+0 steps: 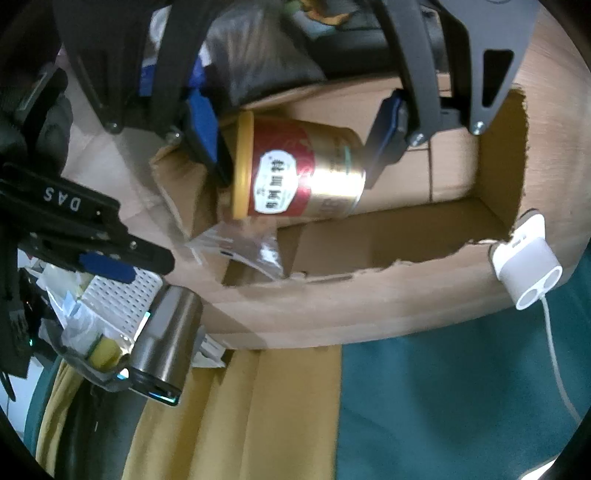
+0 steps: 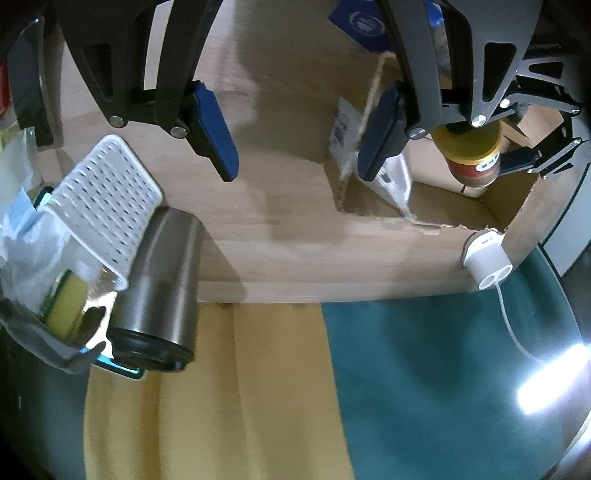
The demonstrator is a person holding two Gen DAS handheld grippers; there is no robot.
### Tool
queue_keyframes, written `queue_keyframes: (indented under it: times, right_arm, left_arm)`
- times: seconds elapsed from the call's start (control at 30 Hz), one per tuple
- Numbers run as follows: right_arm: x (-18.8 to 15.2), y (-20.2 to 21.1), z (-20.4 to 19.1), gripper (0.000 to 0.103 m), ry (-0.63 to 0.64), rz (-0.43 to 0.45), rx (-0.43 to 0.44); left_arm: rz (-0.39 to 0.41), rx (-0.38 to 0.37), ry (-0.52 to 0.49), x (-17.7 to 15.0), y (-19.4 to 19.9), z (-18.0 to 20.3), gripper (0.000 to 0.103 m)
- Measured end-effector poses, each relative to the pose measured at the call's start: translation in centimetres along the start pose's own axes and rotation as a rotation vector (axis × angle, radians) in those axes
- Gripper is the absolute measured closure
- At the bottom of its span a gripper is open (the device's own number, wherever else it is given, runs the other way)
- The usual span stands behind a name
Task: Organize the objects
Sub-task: 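Release the snack bag into the box with the right tool while the left tool releases the can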
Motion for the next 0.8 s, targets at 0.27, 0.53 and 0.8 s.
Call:
queue_keyframes:
  times: [0.27,0.53,0.8]
  right_arm:
    - [-1.2,0.4,2.0,0.033,-0.029,-0.003,0.002]
    - [-1.7,0.6,3.0,0.033,-0.055,-0.007,0.001]
    - [-1.8,0.9,2.9,0.033,-0.064,-0.005,0.008]
  left_arm:
    - [-0.075,-0.016,0.014,-0.2,-1.7,1.5,0.032]
    - [-0.127,-0.107,0.013,-0.4,-2.1,3.3,0.032]
    - [-0.144,-0.166,0.018,-0.4,-2.4,4.1,0.031]
Point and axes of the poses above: each gripper's, at about its wrist camera, not at the fingertips, and y roughly against the way its jaws point, z to its right, x to its top, the point moved 8 cm from there along -y, roughly the way its jaws point, and after that the axes turned 1 degree about y, right-handed, at the moved point
